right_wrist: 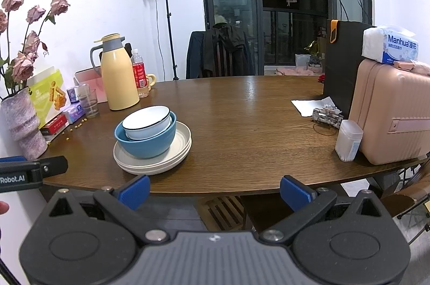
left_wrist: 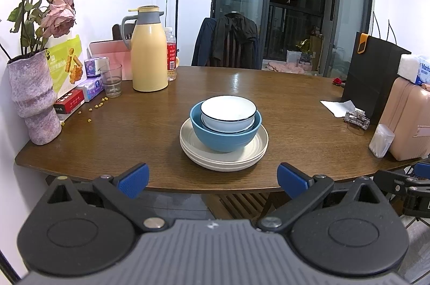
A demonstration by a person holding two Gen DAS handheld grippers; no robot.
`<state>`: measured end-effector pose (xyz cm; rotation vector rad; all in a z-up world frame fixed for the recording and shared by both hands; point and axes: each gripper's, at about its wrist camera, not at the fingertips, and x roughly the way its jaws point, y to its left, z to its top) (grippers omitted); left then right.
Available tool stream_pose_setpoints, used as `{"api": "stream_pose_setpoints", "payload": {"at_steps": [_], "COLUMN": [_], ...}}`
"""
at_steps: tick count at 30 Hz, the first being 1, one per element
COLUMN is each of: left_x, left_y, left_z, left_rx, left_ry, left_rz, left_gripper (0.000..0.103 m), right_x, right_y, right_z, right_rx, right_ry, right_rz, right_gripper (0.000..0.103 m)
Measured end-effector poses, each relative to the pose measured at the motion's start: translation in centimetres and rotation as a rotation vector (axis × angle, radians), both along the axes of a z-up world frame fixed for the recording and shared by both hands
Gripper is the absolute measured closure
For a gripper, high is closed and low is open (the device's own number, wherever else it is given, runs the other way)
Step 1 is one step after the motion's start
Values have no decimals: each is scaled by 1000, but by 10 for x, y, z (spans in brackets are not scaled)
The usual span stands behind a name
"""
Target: Organize plates and bowls
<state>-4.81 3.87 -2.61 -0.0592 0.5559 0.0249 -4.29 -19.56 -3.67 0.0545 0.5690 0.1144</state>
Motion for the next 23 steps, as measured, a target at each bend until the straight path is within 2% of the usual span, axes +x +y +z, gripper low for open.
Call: {"api": "stream_pose_setpoints", "payload": {"at_steps": [23], "left_x": [9], "left_y": [-9], "left_z": [1], "left_rx": [3], "left_ry": [4], "left_rz": [3], "left_gripper": [0], "right_x": [3], "right_y": [-2], "right_z": [-2], "right_rx": [-1], "right_ry": [2], "right_rz": [8], "right_gripper": [0]}}
